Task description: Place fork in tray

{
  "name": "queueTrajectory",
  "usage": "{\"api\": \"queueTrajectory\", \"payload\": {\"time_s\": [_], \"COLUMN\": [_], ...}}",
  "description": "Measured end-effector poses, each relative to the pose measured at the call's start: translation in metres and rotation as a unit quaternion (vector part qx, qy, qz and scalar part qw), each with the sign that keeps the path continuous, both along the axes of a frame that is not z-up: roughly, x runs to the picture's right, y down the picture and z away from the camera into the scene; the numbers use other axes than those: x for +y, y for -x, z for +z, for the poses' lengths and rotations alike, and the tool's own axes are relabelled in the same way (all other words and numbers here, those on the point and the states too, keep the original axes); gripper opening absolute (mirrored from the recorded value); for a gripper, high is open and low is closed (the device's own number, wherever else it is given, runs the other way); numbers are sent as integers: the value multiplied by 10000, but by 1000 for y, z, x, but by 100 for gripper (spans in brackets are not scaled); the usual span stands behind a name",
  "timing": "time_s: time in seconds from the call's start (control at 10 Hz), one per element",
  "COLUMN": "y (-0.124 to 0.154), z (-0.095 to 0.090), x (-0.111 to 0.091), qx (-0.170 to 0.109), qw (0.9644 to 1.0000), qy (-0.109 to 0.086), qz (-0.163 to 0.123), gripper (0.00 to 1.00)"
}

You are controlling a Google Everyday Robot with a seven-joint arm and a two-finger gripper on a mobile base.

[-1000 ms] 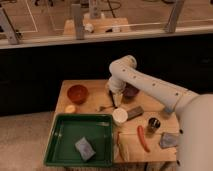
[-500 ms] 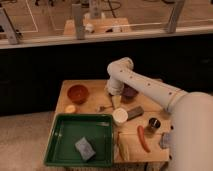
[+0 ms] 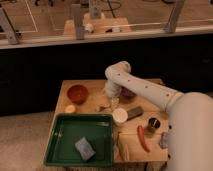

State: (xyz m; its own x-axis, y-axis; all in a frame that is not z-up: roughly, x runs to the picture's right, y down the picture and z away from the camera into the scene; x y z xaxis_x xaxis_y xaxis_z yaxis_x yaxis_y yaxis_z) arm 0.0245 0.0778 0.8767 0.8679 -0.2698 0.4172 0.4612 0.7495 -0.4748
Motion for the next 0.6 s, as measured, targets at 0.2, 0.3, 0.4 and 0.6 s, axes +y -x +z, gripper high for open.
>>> {"api": "queueTrajectory", "payload": {"time_s": [0.2, 0.3, 0.4, 0.6], "y": [1, 3, 3, 4], "z": [9, 14, 20, 30], "x": [9, 14, 20, 27], "qx": [31, 48, 85, 149], "qw": [10000, 10000, 9999, 9998], "qy": [39, 61, 89, 116], "qz": [-31, -51, -76, -112], "gripper": [80, 80, 80, 80]}}
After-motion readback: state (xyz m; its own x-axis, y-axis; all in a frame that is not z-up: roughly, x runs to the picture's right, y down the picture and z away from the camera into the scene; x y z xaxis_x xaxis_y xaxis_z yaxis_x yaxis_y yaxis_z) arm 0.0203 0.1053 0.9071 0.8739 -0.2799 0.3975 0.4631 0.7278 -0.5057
